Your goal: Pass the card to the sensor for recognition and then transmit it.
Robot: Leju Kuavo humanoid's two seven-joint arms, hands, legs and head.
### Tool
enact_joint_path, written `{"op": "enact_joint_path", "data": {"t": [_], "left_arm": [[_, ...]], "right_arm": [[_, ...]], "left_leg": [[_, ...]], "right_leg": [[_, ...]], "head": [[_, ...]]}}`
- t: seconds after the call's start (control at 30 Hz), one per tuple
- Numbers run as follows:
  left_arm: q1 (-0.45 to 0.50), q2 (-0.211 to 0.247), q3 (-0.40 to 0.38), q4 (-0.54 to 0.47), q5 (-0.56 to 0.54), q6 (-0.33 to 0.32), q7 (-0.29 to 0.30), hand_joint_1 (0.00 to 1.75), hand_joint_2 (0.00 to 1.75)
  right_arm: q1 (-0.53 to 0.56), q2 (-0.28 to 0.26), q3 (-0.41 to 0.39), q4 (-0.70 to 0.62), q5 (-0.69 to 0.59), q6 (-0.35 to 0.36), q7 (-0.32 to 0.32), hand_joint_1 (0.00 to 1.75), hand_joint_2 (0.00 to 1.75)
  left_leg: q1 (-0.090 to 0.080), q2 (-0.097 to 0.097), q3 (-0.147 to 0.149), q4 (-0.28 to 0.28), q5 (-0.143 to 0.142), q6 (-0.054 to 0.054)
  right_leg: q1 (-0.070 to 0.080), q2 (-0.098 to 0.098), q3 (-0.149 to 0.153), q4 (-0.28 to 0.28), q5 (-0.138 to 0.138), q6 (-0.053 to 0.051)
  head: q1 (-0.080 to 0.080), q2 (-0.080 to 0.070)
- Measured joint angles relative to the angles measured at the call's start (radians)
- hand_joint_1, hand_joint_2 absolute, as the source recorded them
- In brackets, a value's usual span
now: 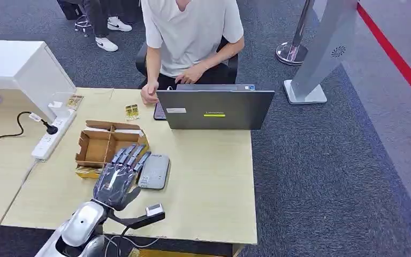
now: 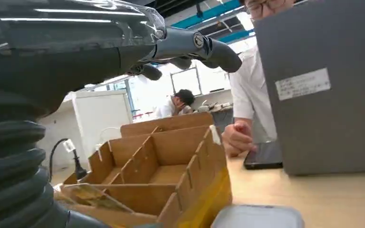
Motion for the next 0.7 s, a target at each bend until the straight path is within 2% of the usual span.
{"op": "enact_joint_path", "data": {"t": [0.2, 0.4, 0.7], "left_arm": [[-0.031, -0.004, 0.027, 0.048, -0.04, -0.042, 0.078, 0.0, 1.75], [-0.048, -0.01, 0.071, 0.116, -0.03, -0.053, 0.084, 0.0, 1.75], [-0.071, -0.026, 0.105, 0.16, -0.027, -0.05, 0.084, 0.0, 1.75]], "right_arm": [[0.0, -0.002, -0.009, 0.0, 0.018, -0.005, 0.004, 0.0, 0.0], [0.0, -0.002, -0.018, 0.0, 0.027, -0.007, 0.009, 0.0, 0.0], [0.001, -0.002, -0.026, 0.0, 0.039, -0.001, 0.01, 0.0, 0.0]], "left_leg": [[0.0, 0.0, 0.0, 0.0, 0.0, 0.0], [0.0, 0.0, 0.0, 0.0, 0.0, 0.0], [0.0, 0.0, 0.0, 0.0, 0.0, 0.0]], "right_leg": [[0.0, 0.0, 0.0, 0.0, 0.0, 0.0], [0.0, 0.0, 0.0, 0.0, 0.0, 0.0], [0.0, 0.0, 0.0, 0.0, 0.0, 0.0]], "head": [[0.0, 0.0], [0.0, 0.0], [0.0, 0.0]]}}
